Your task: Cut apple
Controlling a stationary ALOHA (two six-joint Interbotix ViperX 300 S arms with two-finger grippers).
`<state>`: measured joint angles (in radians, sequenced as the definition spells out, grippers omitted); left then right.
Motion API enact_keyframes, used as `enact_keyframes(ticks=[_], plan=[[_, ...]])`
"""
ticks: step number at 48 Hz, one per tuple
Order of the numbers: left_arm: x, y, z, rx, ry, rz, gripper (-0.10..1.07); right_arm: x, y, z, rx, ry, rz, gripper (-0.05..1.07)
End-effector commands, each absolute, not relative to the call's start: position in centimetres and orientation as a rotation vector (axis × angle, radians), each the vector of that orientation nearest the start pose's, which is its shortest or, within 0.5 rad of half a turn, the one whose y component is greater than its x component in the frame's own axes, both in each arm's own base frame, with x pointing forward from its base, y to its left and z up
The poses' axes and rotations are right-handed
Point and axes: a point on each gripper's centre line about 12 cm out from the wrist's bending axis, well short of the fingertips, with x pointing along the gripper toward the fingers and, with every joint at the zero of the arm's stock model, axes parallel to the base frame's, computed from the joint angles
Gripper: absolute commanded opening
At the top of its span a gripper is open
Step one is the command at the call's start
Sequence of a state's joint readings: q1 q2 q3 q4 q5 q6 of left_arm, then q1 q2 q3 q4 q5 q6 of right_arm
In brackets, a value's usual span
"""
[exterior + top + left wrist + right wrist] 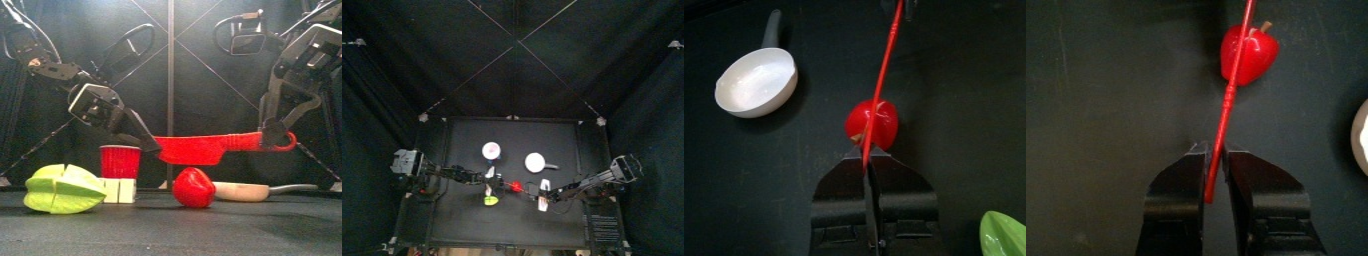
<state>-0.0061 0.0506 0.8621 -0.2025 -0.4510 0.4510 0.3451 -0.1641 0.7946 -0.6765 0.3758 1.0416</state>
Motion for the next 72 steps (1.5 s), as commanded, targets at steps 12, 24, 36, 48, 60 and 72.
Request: enact_keyframes(ticks=[12,24,36,48,60,72], plan=[[37.5,3.1,14.6,0.271,0.423,0.091,0.14,32.4,9.5,18.0,0.119,0.838,-0.031,0.50],[37.5,3.2,14.2,0.269,0.433,0.092,0.14,32.2,9.3,17.6,0.117,0.851,-0.042,0.50],[37.4,2.9,13.4,0.270,0.456,0.080,0.14,31.6,9.0,16.9,0.111,0.870,-0.049,0.50],[37.4,2.5,13.4,0.266,0.461,0.072,0.14,30.7,7.9,16.0,0.094,0.900,-0.074,0.50],[37.4,0.8,13.2,0.272,0.469,0.023,0.14,29.5,5.9,16.0,0.125,0.881,-0.098,0.50],[37.3,0.2,12.7,0.253,0.504,0.011,0.14,29.3,5.2,15.9,0.149,0.837,-0.064,0.50]])
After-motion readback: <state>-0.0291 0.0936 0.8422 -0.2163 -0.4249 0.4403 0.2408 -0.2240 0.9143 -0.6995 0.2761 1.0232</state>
